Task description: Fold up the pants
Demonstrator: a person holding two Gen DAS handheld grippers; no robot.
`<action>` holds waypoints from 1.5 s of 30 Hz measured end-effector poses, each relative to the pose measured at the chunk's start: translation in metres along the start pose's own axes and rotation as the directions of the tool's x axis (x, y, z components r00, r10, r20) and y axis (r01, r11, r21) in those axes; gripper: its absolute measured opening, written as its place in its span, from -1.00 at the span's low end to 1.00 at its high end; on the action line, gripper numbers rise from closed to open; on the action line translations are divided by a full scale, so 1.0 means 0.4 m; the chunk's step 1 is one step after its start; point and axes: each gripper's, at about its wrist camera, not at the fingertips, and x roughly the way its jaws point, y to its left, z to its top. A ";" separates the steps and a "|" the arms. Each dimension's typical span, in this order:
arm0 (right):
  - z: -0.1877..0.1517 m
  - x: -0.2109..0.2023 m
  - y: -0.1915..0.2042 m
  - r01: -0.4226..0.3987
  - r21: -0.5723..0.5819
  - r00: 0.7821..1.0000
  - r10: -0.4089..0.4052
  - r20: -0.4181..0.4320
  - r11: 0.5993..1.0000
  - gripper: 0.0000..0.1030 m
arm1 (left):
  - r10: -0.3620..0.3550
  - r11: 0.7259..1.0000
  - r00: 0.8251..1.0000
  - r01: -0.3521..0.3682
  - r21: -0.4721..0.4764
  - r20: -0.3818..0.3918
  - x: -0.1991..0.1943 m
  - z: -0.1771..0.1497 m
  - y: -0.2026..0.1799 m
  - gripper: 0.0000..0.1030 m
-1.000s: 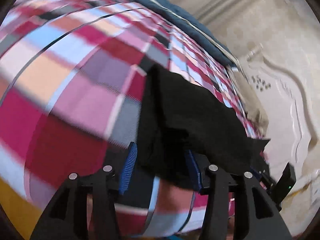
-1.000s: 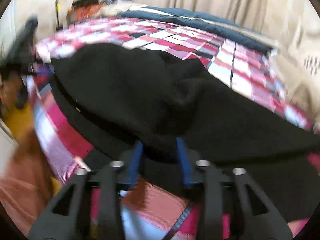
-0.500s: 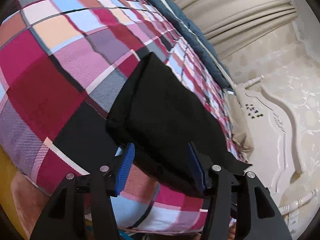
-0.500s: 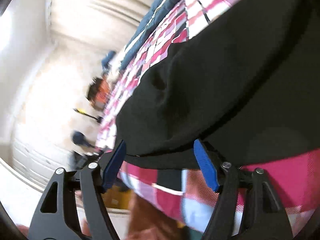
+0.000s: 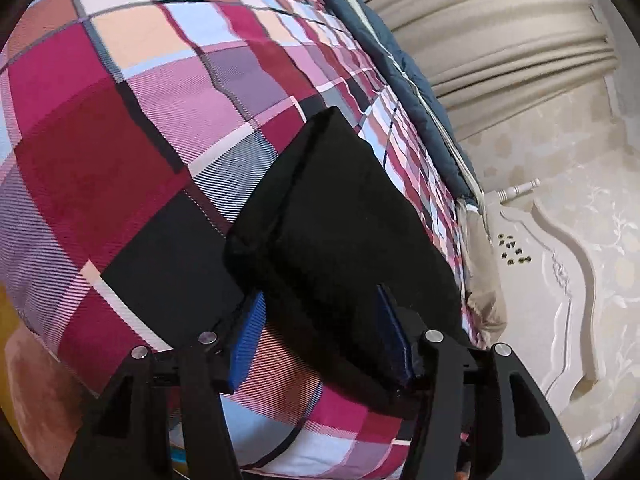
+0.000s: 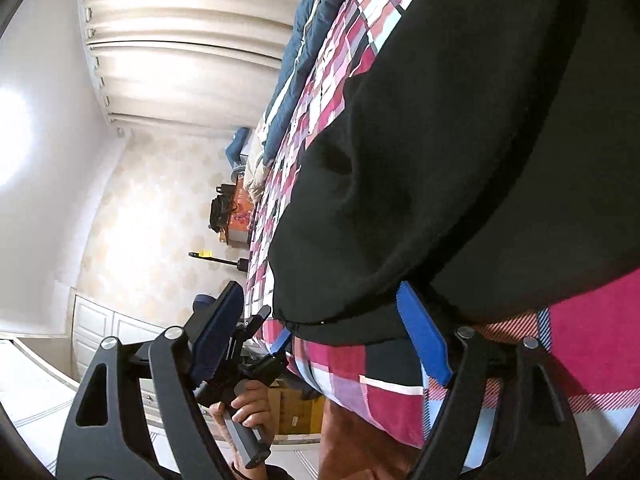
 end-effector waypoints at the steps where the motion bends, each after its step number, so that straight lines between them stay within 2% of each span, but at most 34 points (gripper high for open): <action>1: -0.004 -0.001 0.001 -0.005 0.004 1.000 0.005 0.005 1.000 0.53 | 0.001 1.000 1.000 -0.001 -0.025 -0.001 -0.007 -0.001 0.003 0.07; 8: -0.005 -0.008 -0.009 -0.022 0.029 1.000 0.021 0.008 0.999 0.53 | 0.005 0.995 0.999 0.000 -0.096 0.051 -0.078 -0.021 0.012 0.07; 12: 0.000 -0.009 -0.004 -0.036 0.032 0.999 0.035 0.010 0.999 0.53 | -0.020 0.996 0.999 0.022 -0.085 0.025 -0.038 -0.016 -0.004 0.07; 15: 0.002 -0.012 -0.009 -0.046 0.041 0.999 0.046 0.007 0.998 0.53 | -0.007 0.997 1.000 0.009 -0.071 0.025 -0.005 -0.007 -0.010 0.07; 22: 0.004 0.017 -0.003 -0.074 0.053 0.997 0.075 -0.011 0.996 0.54 | -0.027 0.994 0.998 0.032 -0.100 0.055 -0.003 0.012 -0.011 0.07; 29: 0.004 0.054 0.002 -0.062 0.039 0.998 0.062 -0.003 0.997 0.54 | -0.003 0.998 0.997 0.007 -0.057 0.075 0.005 0.002 -0.023 0.06; 33: -0.019 0.048 0.011 -0.027 0.068 1.000 0.027 -0.002 0.997 0.54 | 0.051 0.998 0.996 -0.048 -0.040 0.073 0.002 -0.005 -0.024 -0.28; 37: -0.031 0.067 0.010 0.017 0.059 1.000 -0.017 0.002 0.998 0.54 | 0.047 0.998 0.996 -0.045 -0.040 0.074 0.006 -0.006 -0.013 -0.31; 42: -0.022 0.070 0.009 0.017 0.084 0.998 -0.021 0.053 0.996 0.54 | 0.044 0.998 0.997 -0.041 -0.047 0.070 0.018 0.001 -0.022 -0.31; 43: -0.021 0.071 0.008 0.016 0.087 0.998 -0.022 0.060 0.996 0.54 | 0.048 0.998 0.996 -0.045 -0.042 0.069 0.018 0.000 -0.024 -0.36; 44: -0.020 0.075 0.007 0.020 0.082 0.998 -0.025 0.061 0.996 0.51 | 0.058 0.998 0.996 -0.056 -0.036 0.066 0.018 -0.001 -0.025 -0.54; 45: -0.016 0.079 0.009 0.033 0.066 0.998 -0.037 0.059 0.997 0.36 | 0.065 0.997 0.996 -0.063 -0.034 0.059 0.020 -0.002 -0.024 -0.61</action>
